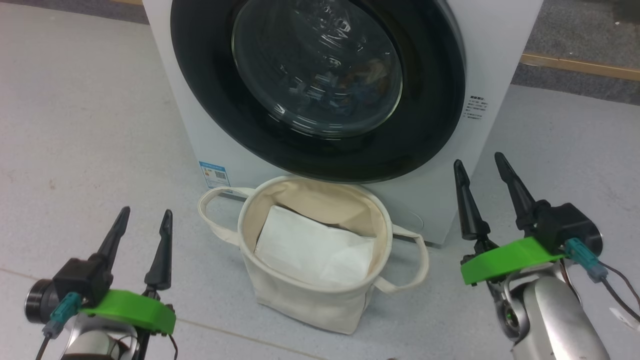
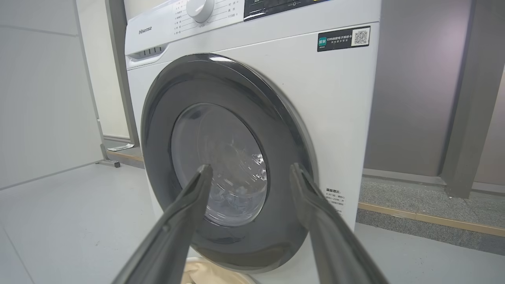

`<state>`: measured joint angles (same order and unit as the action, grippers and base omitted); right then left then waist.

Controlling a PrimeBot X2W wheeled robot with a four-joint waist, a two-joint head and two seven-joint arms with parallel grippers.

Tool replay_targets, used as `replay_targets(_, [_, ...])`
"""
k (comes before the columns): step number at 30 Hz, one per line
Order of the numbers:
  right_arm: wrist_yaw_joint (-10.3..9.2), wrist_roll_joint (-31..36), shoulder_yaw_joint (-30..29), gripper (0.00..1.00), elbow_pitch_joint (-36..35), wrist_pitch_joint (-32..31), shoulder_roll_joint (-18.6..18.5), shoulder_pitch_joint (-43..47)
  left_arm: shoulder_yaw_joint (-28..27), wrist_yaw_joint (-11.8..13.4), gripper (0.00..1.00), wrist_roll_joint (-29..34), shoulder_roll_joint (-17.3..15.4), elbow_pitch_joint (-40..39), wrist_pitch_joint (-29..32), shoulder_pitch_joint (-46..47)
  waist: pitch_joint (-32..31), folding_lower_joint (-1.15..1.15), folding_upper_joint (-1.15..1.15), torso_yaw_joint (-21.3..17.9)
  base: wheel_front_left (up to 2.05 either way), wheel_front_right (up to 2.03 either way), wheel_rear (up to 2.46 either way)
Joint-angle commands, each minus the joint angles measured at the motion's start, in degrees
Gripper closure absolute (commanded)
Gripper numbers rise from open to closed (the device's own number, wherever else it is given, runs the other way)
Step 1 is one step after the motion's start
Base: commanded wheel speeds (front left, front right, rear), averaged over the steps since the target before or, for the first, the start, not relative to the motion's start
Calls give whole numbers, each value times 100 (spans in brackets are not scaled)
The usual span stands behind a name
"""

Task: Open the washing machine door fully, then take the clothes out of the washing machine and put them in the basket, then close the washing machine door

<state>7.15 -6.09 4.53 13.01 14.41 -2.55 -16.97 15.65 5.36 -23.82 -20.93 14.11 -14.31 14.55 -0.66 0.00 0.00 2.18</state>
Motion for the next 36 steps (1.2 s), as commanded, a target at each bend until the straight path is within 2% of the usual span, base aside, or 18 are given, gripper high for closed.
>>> replay_targets(1, [34, 11, 72, 0, -157, 59, -32, -280, -255, 24, 0, 41, -221, -184, -68, 371, -3, 0, 0, -2, 0, 0, 0])
replay_targets(16, [34, -267, -102, 0, -86, 59, -32, -216, -338, -36, 0, 93, -156, -162, -69, 328, -24, 0, 0, -73, 0, 0, 0])
replay_targets(36, [34, -323, -348, 0, 12, 59, -32, -211, -406, -121, 0, 174, -91, -81, -69, 357, -12, 0, 0, -131, 0, 0, 0])
